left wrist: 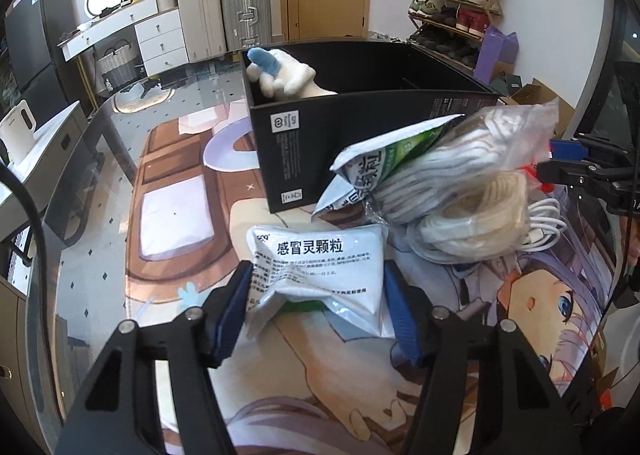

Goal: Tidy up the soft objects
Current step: 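Grasp the white medicine packet with the left gripper while right lifts the red bag, then carry the medicine packet and red bag over the black box with both grippers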

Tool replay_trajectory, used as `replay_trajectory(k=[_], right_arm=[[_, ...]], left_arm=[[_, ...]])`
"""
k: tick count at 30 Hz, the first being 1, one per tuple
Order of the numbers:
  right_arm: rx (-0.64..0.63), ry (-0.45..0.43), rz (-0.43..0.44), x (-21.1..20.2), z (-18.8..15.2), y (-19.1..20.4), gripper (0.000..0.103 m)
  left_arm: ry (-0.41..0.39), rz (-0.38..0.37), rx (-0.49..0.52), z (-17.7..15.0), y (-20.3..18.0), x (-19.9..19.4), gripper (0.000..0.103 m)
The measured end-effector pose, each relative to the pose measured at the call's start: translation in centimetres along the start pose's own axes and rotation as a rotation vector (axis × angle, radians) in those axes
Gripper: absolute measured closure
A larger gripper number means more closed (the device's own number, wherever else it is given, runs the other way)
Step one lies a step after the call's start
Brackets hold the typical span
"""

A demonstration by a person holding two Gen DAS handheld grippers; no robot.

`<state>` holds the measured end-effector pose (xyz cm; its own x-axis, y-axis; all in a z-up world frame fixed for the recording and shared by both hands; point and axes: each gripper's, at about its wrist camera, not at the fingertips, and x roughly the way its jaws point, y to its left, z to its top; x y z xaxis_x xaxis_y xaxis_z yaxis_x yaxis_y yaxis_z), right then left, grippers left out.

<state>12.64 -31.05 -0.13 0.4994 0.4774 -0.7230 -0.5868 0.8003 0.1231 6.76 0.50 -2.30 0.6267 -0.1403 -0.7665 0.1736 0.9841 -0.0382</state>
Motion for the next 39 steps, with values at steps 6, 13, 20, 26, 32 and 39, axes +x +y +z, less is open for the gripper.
replay_trajectory(k=[6,13,20,26,32,39], right_arm=[[-0.002,-0.027,0.0,-0.7,0.3,0.5,0.056],[-0.01,-0.046,-0.003,-1.3,0.7,1.0,0.056],[0.001,-0.078,-0.004,-2.0,1.0,1.2,0.056],[0.014,-0.105,-0.011,-2.8,1.5,1.4,0.056],[0.006,-0.138,-0.009,-3.5,2.5,2.4,0.056],[0.0,-0.157,-0.01,-3.7,3.9,3.5,0.056]], left_arm=[[-0.034,-0.006,-0.028,-0.7,0.4,-1.3,0.041],[-0.088,0.002,-0.037,-1.1,0.5,-3.3,0.041],[-0.173,0.002,-0.067,-0.6,0.8,-6.2,0.041],[-0.237,0.014,-0.1,0.5,1.2,-8.3,0.041],[-0.273,0.023,-0.109,1.8,1.5,-9.0,0.041],[-0.301,0.032,-0.102,3.4,1.3,-9.1,0.041]])
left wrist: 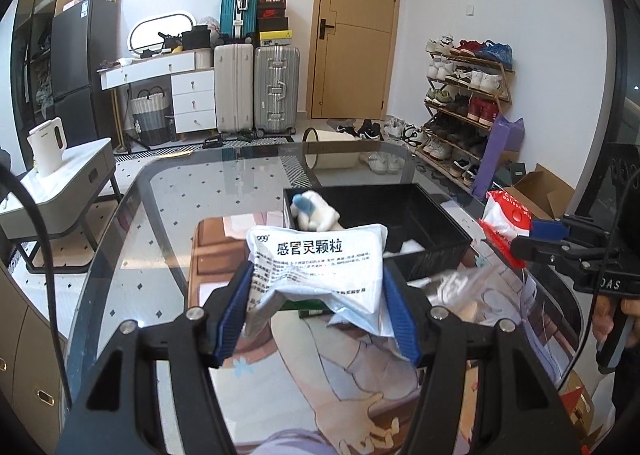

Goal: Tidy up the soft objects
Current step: 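Carry the medicine packet and red bag over the black box with both grippers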

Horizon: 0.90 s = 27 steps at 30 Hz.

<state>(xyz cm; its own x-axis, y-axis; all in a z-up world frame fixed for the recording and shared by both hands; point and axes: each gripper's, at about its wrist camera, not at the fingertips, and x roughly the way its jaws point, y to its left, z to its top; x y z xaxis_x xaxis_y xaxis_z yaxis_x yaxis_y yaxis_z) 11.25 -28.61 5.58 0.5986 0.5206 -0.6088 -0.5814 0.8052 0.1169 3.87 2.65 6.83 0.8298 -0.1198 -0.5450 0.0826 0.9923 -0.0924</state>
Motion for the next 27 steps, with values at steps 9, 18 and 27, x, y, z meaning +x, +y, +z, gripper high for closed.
replay_trajectory(k=[9,18,27], right_arm=[[-0.009,-0.013,0.002,0.8,1.3,1.1,0.056],[-0.023,-0.014,-0.008,2.2,2.8,1.6,0.056],[-0.047,0.015,-0.021,4.8,3.9,1.8,0.056]], left_arm=[[-0.021,0.001,-0.005,1.8,-0.5,1.2,0.041],[-0.025,-0.003,0.012,3.1,-1.0,3.2,0.041],[0.013,-0.024,0.026,3.9,-1.6,6.3,0.041]])
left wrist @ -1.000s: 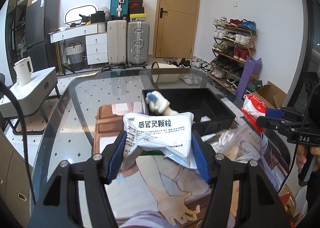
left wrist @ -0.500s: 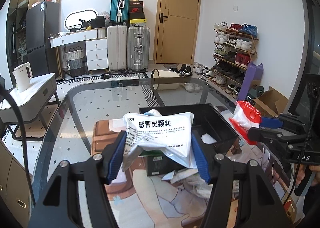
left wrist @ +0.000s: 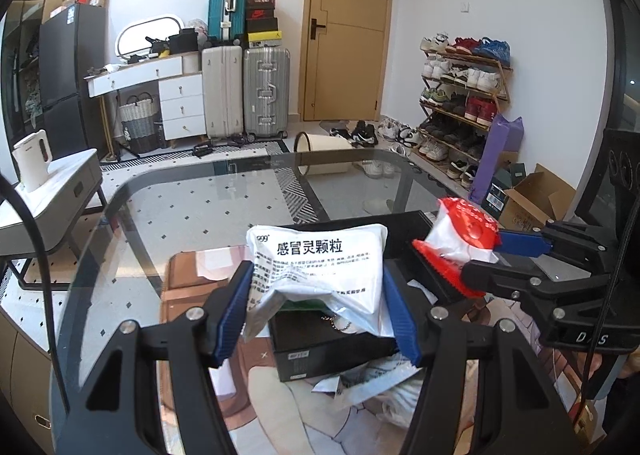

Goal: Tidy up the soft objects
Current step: 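Carry the medicine packet and red bag over the black box with both grippers, then lower the packet and red bag into the black box and open both grippers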

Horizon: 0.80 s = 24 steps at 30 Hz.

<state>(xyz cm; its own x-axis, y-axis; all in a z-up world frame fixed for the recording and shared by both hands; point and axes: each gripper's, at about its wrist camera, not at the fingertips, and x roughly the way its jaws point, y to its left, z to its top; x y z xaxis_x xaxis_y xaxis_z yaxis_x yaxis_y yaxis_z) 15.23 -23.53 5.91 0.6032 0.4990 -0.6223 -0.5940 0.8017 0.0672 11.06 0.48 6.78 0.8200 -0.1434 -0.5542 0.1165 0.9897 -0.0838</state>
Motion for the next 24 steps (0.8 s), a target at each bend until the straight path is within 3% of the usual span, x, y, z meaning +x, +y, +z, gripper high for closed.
replay_trajectory(k=[14,24], right_arm=[[-0.079,0.061,-0.043,4.2,0.7,-0.3,0.056],[-0.09,0.1,-0.043,6.2,0.9,-1.2,0.056]], left_arm=[[0.045,0.058,0.062,-0.2,-1.2,4.2,0.041],[0.067,0.048,0.093,-0.4,-1.8,5.5,0.04]])
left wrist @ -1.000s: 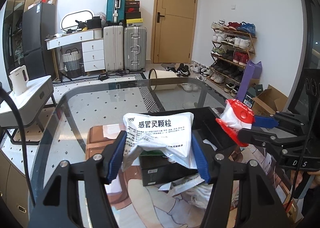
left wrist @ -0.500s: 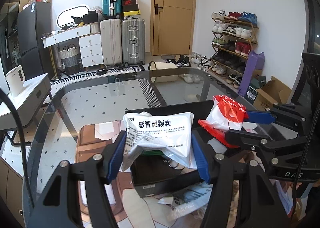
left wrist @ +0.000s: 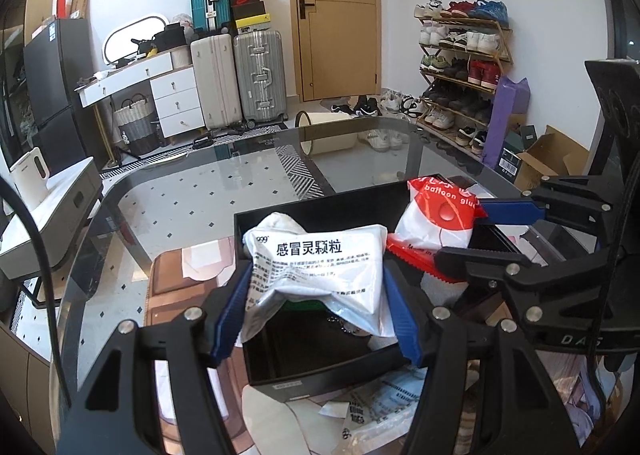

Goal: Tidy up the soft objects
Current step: 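Lower the packet and red bag into the black box and open both grippers, then move both grippers from the box back to the pile of cables and bags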

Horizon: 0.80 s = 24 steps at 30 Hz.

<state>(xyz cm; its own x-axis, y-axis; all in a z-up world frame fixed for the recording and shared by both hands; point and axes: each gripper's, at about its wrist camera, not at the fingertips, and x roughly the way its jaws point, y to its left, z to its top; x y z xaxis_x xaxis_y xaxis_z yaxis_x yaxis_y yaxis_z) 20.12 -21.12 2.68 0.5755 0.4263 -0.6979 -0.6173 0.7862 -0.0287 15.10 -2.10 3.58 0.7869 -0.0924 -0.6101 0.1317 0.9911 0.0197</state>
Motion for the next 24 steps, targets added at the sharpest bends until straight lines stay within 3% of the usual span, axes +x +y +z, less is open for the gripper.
replay_trajectory(k=[8,10,13,15,16,18,24], right_arm=[[-0.018,-0.028,-0.045,-0.4,0.0,0.2,0.048],[-0.012,-0.046,-0.093,-1.0,0.0,-0.2,0.028],[0.026,-0.076,-0.093,-2.4,-0.3,-1.0,0.015],[0.038,-0.085,-0.098,-3.4,-0.6,-1.3,0.011],[0.045,-0.089,-0.095,-3.8,-0.7,-1.4,0.009],[0.069,-0.099,-0.076,-4.8,-1.0,-1.7,0.004],[0.134,-0.095,-0.005,-7.4,-2.2,-1.9,0.001]], left_arm=[[0.004,-0.033,-0.026,0.1,0.4,-0.2,0.036],[0.005,-0.04,-0.032,0.1,0.7,-0.3,0.032],[0.003,-0.047,-0.039,0.0,0.6,-0.7,0.021],[-0.002,-0.034,-0.043,-0.1,0.5,-1.1,0.002],[-0.007,-0.025,-0.047,-0.2,0.5,-1.3,0.0],[-0.02,-0.021,-0.069,-0.3,0.8,-2.2,0.0],[-0.033,-0.03,-0.125,-1.0,2.3,-4.7,0.0]])
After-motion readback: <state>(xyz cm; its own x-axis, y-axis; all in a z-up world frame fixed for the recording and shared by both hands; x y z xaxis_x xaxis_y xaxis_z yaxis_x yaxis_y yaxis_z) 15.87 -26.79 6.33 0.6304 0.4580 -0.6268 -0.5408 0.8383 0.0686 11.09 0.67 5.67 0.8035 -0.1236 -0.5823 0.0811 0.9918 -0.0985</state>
